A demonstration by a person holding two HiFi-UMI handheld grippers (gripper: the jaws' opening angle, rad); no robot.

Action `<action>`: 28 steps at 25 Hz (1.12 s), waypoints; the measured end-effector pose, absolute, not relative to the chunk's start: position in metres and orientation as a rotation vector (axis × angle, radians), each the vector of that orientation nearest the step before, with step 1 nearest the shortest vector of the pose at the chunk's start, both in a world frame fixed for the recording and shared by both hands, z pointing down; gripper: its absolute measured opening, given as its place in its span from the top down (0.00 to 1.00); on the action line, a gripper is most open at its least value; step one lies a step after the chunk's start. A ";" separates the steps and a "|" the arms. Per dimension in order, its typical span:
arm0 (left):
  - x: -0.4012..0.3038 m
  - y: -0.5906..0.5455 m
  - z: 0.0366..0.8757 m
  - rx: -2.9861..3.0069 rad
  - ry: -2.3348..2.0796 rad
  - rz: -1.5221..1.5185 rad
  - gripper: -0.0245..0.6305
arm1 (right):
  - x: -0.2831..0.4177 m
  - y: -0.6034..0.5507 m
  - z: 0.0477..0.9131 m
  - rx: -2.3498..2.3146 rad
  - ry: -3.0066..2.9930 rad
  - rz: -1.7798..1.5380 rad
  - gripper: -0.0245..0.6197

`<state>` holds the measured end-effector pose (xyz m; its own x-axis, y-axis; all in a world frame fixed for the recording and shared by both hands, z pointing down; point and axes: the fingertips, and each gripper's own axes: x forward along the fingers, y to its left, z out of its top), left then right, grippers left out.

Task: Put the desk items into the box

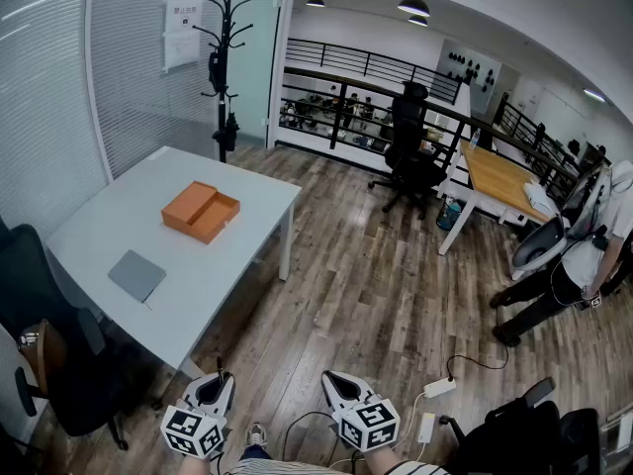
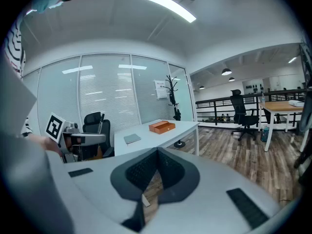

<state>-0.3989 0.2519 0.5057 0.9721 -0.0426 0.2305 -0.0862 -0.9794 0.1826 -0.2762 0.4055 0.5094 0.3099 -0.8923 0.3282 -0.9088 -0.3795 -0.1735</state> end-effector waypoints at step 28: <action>-0.276 0.069 0.530 2.910 0.052 0.424 0.90 | -0.168 0.252 0.526 2.696 -1.582 0.687 0.92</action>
<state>-0.2760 0.0687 0.5301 0.9583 0.0634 0.2788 0.0061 -0.9794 0.2017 -0.1679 0.2520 0.5259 0.4196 -0.8447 0.3322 -0.8196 -0.5099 -0.2613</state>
